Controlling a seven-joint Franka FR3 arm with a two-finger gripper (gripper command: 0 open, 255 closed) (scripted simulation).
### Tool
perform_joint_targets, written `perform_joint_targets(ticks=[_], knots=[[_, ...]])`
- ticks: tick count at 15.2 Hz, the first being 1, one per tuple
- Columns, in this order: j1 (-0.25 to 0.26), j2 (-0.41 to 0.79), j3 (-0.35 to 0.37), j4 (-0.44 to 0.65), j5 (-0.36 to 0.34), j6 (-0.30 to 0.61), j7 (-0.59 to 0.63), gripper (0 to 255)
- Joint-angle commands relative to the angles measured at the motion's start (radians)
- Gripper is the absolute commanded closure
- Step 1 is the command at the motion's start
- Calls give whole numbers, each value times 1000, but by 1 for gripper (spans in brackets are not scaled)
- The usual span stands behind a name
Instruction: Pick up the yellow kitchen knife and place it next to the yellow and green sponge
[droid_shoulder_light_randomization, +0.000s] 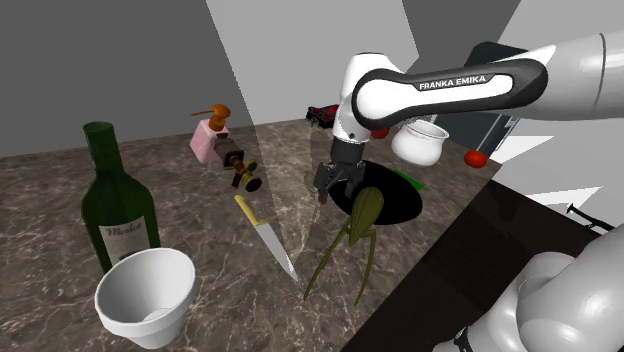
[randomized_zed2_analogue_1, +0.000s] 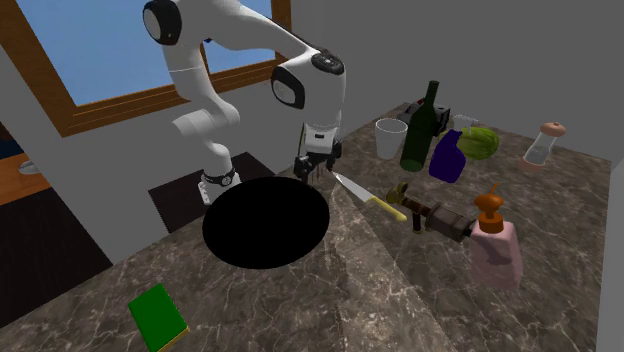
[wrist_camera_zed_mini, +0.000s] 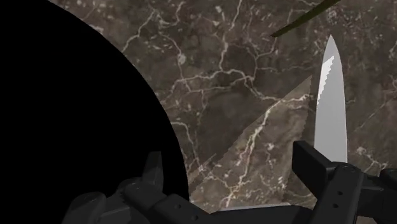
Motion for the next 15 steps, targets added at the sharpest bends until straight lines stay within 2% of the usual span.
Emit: perform_joint_targets(ticks=[1,7,13,15], knots=[[13,74,16,53,10,27,16,0],[49,276,51,216,24,84,55,0],[91,486,77,426,20,104,95,0],[96,503,79,432,20,116,97,0]])
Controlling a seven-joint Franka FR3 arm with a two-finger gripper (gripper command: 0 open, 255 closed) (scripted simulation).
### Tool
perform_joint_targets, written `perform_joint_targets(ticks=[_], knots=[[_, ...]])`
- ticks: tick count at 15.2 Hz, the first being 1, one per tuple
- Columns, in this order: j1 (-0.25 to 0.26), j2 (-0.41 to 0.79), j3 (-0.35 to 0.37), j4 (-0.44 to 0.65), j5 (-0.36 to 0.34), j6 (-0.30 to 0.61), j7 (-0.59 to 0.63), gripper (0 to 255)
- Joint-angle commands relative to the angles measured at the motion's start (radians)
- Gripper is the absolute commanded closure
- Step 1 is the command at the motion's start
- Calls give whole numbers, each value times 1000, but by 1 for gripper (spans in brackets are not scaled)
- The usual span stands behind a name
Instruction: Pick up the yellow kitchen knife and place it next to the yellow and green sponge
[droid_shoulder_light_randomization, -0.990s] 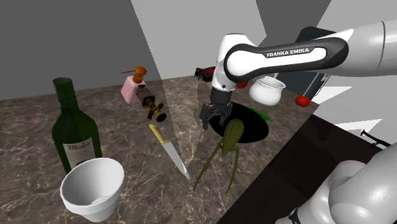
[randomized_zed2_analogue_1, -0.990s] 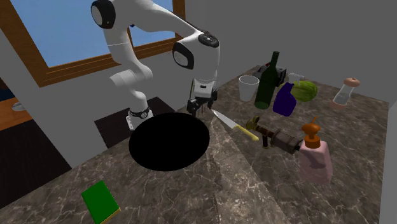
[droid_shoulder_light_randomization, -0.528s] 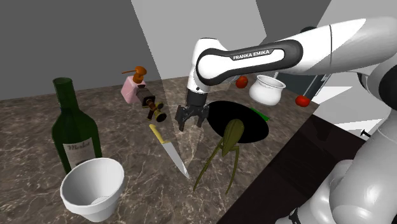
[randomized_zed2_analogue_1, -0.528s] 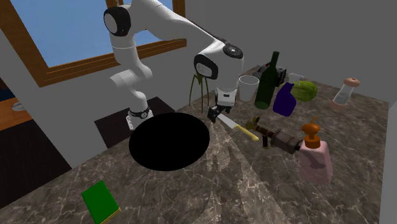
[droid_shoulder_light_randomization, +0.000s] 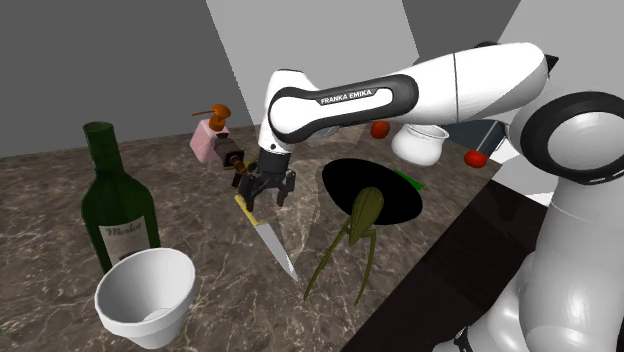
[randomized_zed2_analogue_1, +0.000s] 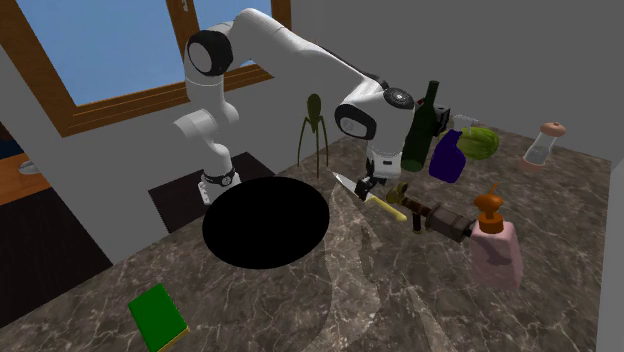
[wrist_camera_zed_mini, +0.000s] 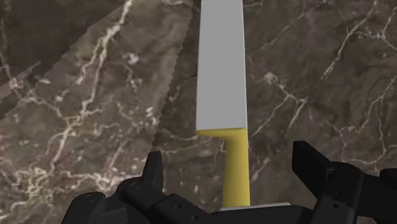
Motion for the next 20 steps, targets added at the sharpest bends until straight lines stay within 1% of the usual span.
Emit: perform_joint_targets(ticks=[1,6,14,15,20], knots=[[5,23,2,3,-1,22,2,0],[14,48,4,-38,0,89,2,0],[14,48,4,-38,0,89,2,0],[14,48,4,-38,0,89,2,255],[10,44,3,-46,1,91,-4,255]])
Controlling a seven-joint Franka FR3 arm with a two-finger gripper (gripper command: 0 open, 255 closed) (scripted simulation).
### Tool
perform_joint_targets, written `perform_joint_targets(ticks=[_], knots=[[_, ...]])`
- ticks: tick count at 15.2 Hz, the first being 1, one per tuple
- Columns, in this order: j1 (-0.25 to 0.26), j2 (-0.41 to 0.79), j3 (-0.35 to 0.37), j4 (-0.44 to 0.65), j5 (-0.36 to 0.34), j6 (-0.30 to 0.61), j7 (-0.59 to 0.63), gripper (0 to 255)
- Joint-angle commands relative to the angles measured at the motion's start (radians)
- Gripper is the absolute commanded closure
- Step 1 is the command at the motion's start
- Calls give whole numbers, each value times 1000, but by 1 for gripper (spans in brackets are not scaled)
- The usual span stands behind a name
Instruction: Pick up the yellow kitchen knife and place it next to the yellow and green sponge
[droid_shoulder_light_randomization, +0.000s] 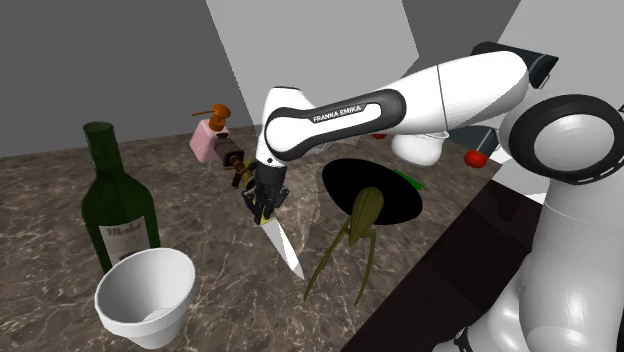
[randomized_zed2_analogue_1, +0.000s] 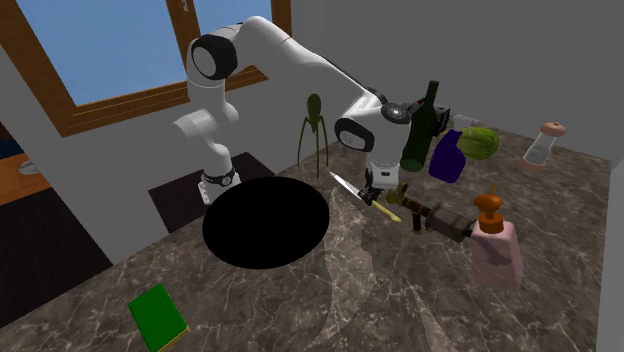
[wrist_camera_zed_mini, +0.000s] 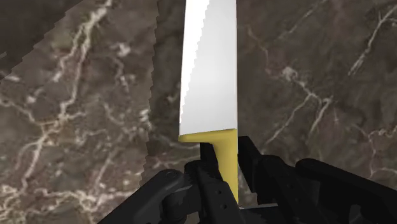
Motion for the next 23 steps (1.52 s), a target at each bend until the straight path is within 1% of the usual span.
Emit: perform_joint_targets(ticks=[1,4,22,23], knots=[[2,6,3,-4,2,1,-2,255],[7,8,5,2,1,-1,5,255],[0,-81,8,123,3,-208,36,255],[-13,-108,2,86,9,-202,15,255]])
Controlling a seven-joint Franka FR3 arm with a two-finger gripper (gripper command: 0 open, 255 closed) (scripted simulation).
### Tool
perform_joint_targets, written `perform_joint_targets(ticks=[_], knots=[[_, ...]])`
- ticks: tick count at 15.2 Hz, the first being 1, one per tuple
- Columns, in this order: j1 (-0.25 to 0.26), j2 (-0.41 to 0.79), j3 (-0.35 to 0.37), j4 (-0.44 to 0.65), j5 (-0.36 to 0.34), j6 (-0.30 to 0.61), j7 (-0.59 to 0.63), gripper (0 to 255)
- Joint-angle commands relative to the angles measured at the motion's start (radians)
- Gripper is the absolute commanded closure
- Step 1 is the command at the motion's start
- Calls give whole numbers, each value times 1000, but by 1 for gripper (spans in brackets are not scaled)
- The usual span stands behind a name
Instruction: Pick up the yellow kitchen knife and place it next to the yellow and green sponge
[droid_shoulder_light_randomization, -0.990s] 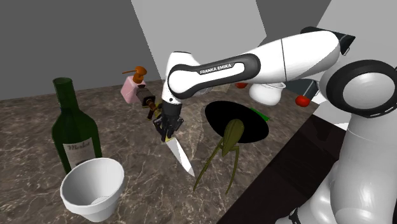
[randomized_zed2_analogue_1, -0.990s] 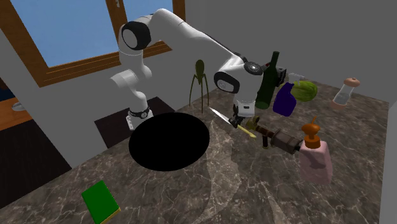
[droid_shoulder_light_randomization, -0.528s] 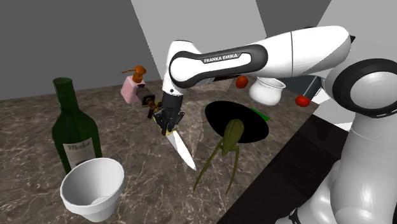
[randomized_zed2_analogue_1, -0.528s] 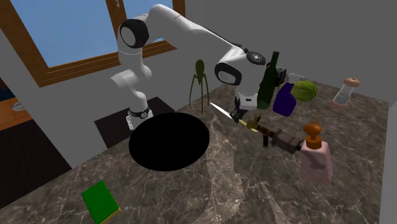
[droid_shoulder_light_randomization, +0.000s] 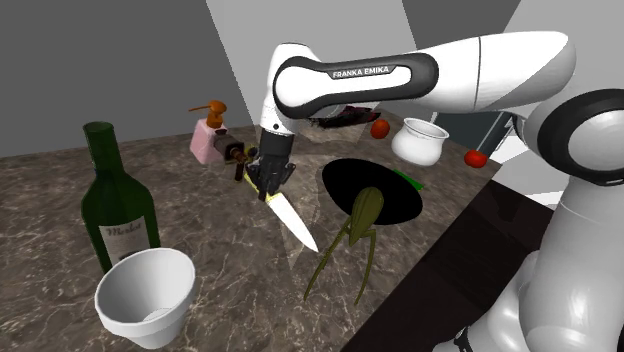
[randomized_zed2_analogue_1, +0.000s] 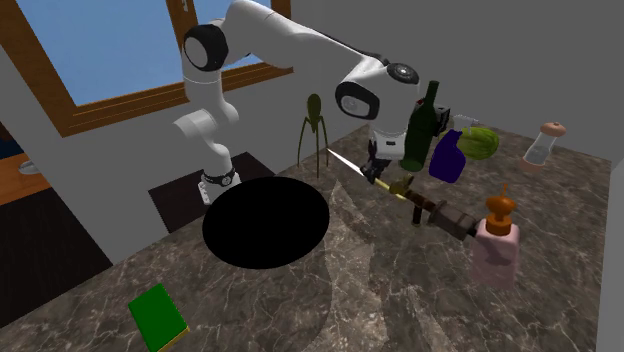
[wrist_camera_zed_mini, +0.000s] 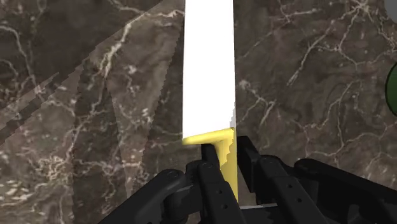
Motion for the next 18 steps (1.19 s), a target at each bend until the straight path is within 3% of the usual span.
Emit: perform_joint_targets(ticks=[1,9,18], knots=[[-21,-43,-9,-49,8,0,-31,255],[-116,-226,-74,-280,28,19,-203,255],[-217,-371,-178,-446,3,5,-399,255]])
